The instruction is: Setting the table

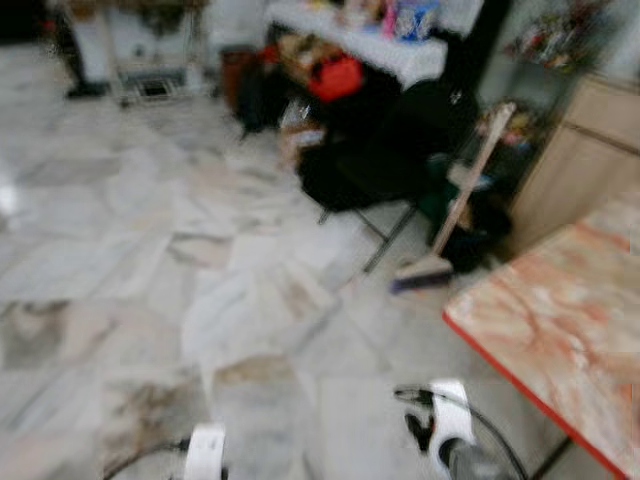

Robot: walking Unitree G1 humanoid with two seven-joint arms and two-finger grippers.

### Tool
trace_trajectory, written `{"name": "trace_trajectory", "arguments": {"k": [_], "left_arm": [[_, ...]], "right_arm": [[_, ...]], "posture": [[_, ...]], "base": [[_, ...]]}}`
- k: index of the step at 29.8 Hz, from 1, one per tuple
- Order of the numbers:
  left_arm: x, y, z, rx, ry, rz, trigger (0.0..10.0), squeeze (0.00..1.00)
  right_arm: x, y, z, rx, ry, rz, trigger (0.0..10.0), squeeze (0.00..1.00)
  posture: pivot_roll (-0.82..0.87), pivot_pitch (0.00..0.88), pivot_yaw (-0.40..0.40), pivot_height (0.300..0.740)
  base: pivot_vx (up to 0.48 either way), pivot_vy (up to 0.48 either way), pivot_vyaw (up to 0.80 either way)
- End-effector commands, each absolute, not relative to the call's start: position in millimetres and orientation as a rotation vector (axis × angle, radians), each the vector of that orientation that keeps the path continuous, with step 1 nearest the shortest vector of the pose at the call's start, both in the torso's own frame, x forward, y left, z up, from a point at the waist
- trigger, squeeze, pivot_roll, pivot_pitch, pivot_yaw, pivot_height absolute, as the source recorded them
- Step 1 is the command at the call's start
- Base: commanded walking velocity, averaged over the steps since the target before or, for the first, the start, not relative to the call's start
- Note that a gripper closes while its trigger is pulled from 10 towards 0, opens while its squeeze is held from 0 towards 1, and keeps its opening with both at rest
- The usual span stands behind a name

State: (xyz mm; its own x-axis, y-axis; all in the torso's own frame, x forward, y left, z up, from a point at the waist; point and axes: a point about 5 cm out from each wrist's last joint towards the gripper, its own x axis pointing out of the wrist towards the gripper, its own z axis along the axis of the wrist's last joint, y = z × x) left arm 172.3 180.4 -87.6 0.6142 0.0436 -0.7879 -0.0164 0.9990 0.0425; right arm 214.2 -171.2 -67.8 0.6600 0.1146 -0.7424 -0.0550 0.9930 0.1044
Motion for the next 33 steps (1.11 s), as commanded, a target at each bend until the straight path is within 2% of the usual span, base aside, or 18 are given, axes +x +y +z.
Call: {"name": "trace_trajectory", "arguments": {"k": [1, 22, 29, 33], "left_arm": [[173.2, 176.9, -87.6, 0.029, 0.906, 0.022, 10.0, 0.0], [177.6, 177.2, -85.2, 0.03, 0.887, 0.004, 10.0, 0.0], [177.5, 178.5, -85.2, 0.048, 0.89, 0.002, 10.0, 0.0], [178.5, 178.4, -84.8, 0.04, 0.888, 0.002, 10.0, 0.0]], "right_arm": [[212.8, -176.1, -68.3, 0.079, 0.849, 0.074, 10.0, 0.0], [210.0, -177.7, -69.9, 0.091, 0.855, 0.039, 10.0, 0.0], [208.3, -177.8, -70.9, 0.093, 0.857, 0.033, 10.0, 0.0], [207.8, -178.5, -71.1, 0.093, 0.858, 0.028, 10.0, 0.0]], "posture": [[0.11, 0.017, -0.041, 0.74], [0.1, 0.018, -0.03, 0.74], [0.1, 0.015, -0.027, 0.74], [0.1, 0.016, -0.027, 0.74]], "base": [[0.0, 0.0, -0.74], [0.0, 0.0, -0.74], [0.0, -0.357, -0.74], [0.0, 0.0, -0.74]]}}
